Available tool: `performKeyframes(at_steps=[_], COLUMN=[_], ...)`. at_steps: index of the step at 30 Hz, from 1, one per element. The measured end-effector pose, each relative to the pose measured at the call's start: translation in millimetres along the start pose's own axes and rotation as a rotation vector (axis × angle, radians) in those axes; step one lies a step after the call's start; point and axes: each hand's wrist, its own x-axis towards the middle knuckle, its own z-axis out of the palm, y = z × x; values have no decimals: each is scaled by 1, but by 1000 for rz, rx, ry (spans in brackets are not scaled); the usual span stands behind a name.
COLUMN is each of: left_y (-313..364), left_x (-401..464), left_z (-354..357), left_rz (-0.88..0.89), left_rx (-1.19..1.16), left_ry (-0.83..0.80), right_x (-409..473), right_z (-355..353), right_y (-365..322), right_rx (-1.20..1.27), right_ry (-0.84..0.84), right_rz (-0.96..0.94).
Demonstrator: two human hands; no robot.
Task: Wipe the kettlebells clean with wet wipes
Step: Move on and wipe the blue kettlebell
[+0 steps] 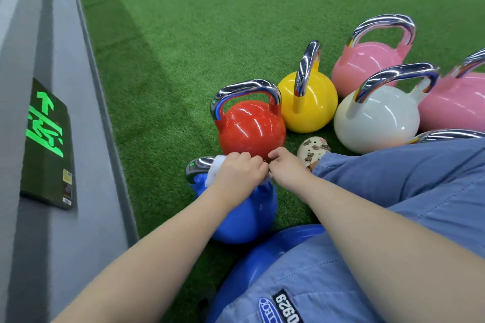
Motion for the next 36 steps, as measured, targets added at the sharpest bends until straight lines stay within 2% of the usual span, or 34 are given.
performKeyframes(at_steps=[5, 10, 12, 15, 16, 19, 21, 25, 27, 28, 29, 30, 31, 32, 34, 35, 36], left_y=[-12, -18, -19, -23, -23, -27, -30, -35, -37, -37, -35, -31, -25, -18, -6, -3, -6], left_x=[-7, -22, -31, -39, -42, -49, -60, -83, -85, -83, -83, -83, -81, -79, -69, -66, -65], left_z=[-9, 5, 10, 11, 13, 26, 34, 51, 56, 56, 58, 60, 60, 58, 49, 49, 51], left_rz=[-116, -328, -605, -1328, -1468, -1496, -1463, -1337, -1347, -1363, -1415, -1491, -1567, -1633, -1737, -1765, -1762], left_rx=[23, -84, -197, -804, -936, -1106, -1247, -1704, -1781, -1742, -1587, -1330, -1114, -1033, -1163, -1245, -1287], left_ry=[312, 468, 504, 490, 482, 445, 322, 94, 31, 12, -16, -20, 35, 142, 326, 380, 363], right_x=[1, 5, 5, 5, 6, 10, 10, 11, 13, 14, 16, 18, 20, 21, 23, 24, 23], right_z=[6, 4, 4, 7, 9, 11, 12, 14, 15, 14, 14, 13, 13, 12, 12, 13, 14], right_y=[5, 14, 16, 19, 19, 21, 21, 26, 27, 28, 28, 27, 26, 26, 25, 25, 25], right_rx=[-19, 30, 53, 68, 70, 88, 84, 84, 83, 82, 80, 80, 85, 92, 102, 105, 108], right_ry=[-3, 14, 16, 7, 1, -9, -4, 21, 18, 18, 15, 11, 10, 14, 22, 23, 26], right_rz=[-48, -15, -14, 9, 10, 19, 23, 23, 26, 30, 32, 34, 37, 43, 56, 59, 59])
